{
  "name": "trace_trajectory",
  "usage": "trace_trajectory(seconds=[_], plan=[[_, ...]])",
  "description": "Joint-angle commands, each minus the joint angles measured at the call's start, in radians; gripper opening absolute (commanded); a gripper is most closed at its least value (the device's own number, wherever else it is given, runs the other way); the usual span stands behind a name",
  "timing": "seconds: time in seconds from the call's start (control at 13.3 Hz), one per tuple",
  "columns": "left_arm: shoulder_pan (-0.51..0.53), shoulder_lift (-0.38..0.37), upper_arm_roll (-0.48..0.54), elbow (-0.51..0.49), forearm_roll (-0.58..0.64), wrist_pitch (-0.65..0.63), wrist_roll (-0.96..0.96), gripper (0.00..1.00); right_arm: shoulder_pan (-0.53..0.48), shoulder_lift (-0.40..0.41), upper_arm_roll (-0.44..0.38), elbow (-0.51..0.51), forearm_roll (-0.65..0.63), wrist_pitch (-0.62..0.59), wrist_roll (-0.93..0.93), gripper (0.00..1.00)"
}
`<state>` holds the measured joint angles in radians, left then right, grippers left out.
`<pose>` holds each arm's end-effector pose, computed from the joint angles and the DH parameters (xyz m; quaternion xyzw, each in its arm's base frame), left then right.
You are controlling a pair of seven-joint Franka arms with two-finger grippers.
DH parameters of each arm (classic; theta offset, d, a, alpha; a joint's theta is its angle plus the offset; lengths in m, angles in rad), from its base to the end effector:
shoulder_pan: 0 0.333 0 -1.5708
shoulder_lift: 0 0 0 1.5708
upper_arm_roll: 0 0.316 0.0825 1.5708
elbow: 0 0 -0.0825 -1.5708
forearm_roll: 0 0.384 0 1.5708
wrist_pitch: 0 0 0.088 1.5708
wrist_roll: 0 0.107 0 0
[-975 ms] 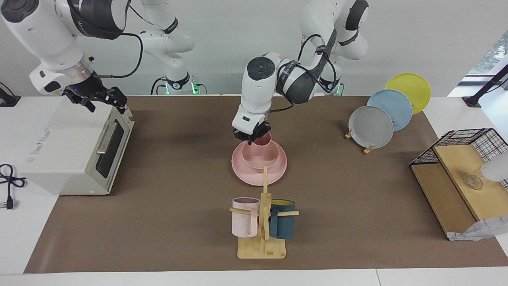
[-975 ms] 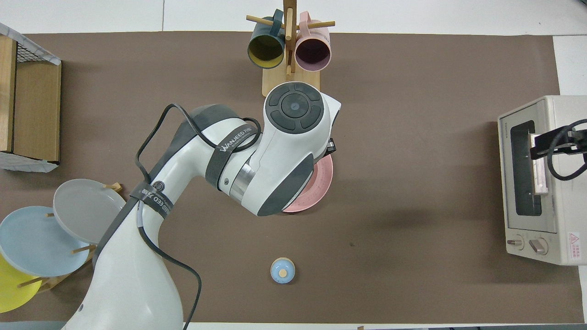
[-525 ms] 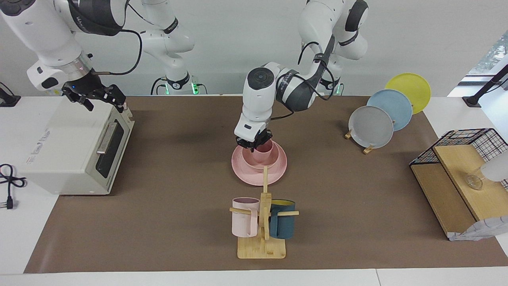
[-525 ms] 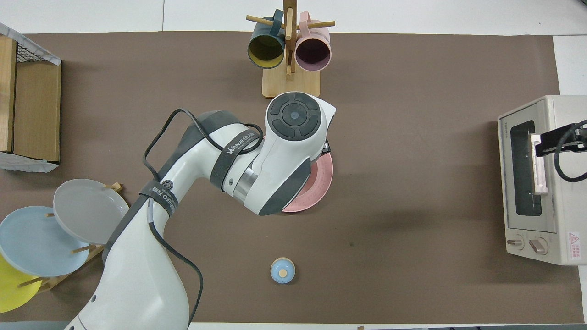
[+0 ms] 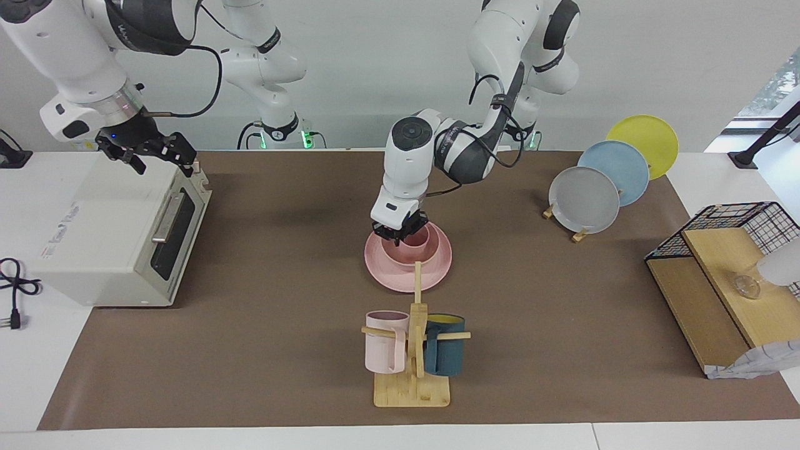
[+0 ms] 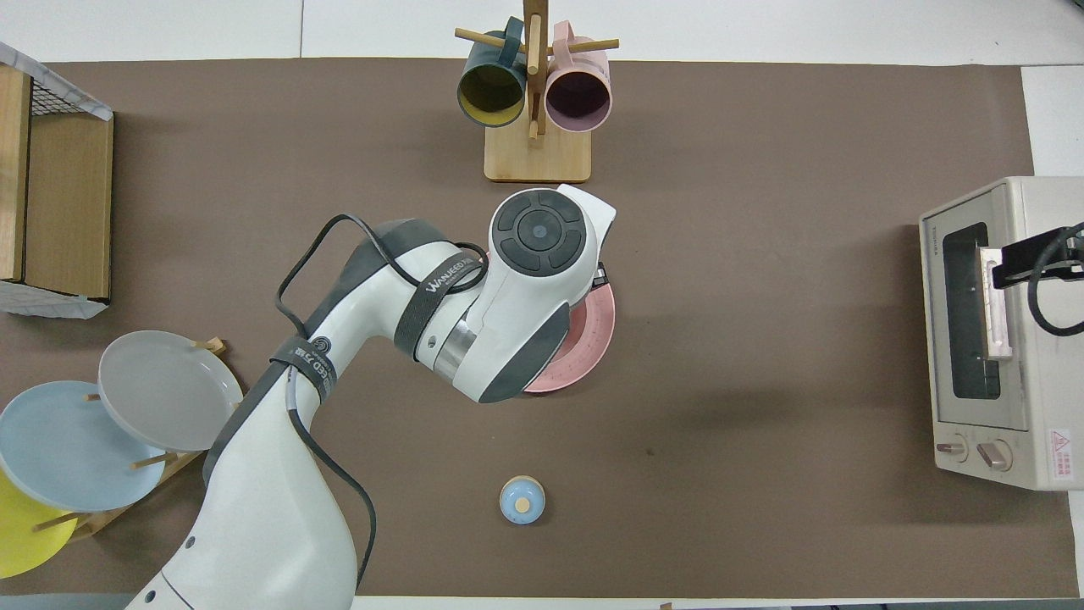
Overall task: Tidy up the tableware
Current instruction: 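Carry the pink cup over the bowl and lower it in with the left gripper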
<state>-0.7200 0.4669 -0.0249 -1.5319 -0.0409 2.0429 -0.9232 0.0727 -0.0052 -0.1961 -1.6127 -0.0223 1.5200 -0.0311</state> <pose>0.5090 -0.4690 0.3909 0.9945 0.0993 -0.0029 0.0325 0.5415 -0.0699 0.6035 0.9979 -0.0461 -0.0445 0.0072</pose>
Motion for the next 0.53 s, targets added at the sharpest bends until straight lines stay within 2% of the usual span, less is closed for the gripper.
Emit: trace_trajectory(seconds=[0.0,0.07,0.15,0.45], plan=[[-0.016,-0.028,0.014,-0.036,0.032,0.017,-0.017,0.76,0.002,-0.010,0.009,0.004,0.012,0.008,-0.013,1.00],[-0.016,-0.028,0.014,-0.036,0.032,0.014,-0.017,0.89,0.005,-0.012,0.010,0.007,0.012,0.009,-0.013,1.00],[-0.016,-0.028,0.014,-0.036,0.032,0.013,-0.017,0.96,0.006,-0.010,0.010,0.011,0.012,0.008,-0.016,1.00],[-0.012,-0.045,0.014,-0.027,0.032,-0.018,-0.008,1.00,0.006,-0.015,0.021,0.011,0.012,0.009,-0.018,1.00]])
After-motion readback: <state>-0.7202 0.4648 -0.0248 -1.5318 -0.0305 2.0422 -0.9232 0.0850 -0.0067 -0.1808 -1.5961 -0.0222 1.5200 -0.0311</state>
